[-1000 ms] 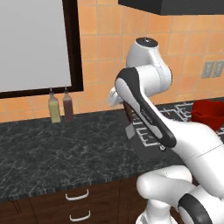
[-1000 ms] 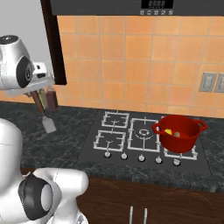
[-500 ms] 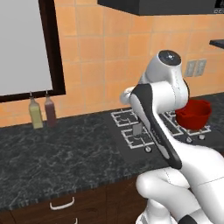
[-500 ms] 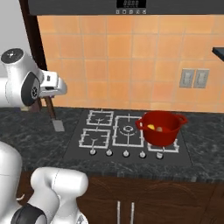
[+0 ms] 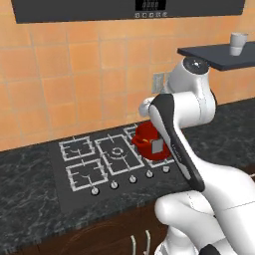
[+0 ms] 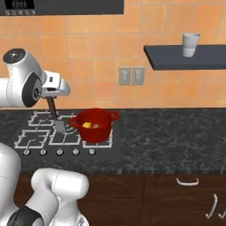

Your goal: Put the lemon and sweet potato in the pot. Retrieve the spatula and lightly stir the vegetables in the pot.

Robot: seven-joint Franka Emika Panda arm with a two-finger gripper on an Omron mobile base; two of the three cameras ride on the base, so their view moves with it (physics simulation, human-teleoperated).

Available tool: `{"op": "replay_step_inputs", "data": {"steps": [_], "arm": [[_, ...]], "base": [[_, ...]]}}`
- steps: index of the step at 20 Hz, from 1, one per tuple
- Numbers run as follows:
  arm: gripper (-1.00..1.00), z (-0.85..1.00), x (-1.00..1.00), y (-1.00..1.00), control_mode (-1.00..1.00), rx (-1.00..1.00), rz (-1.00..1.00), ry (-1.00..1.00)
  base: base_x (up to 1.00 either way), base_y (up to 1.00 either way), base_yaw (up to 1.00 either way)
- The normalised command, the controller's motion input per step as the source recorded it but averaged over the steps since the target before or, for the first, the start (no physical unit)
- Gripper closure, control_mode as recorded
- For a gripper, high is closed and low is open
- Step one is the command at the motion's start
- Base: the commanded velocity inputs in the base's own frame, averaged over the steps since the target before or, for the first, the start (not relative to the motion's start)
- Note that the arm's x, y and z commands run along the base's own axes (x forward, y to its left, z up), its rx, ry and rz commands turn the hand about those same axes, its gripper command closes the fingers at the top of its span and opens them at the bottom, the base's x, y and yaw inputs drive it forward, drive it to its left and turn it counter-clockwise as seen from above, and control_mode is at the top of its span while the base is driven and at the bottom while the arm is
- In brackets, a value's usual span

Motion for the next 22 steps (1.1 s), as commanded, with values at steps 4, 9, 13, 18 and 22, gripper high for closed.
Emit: {"op": "replay_step_inputs", "data": {"steps": [4,9,13,18,22], "arm": [[1.0,0.0,0.0,0.0,1.0,0.0,0.0,0.0],[1.0,0.0,0.0,0.0,1.0,0.0,0.0,0.0],[1.0,0.0,0.0,0.0,1.0,0.0,0.0,0.0],[1.0,0.0,0.0,0.0,1.0,0.0,0.0,0.0],[1.0,0.0,0.0,0.0,1.0,0.0,0.0,0.0]], "base": [[0.63,-0.93,0.08],[0.73,-0.69,0.23],[0.78,-0.93,0.28],[0.53,-1.0,0.18],[0.87,-0.75,-0.18]]}}
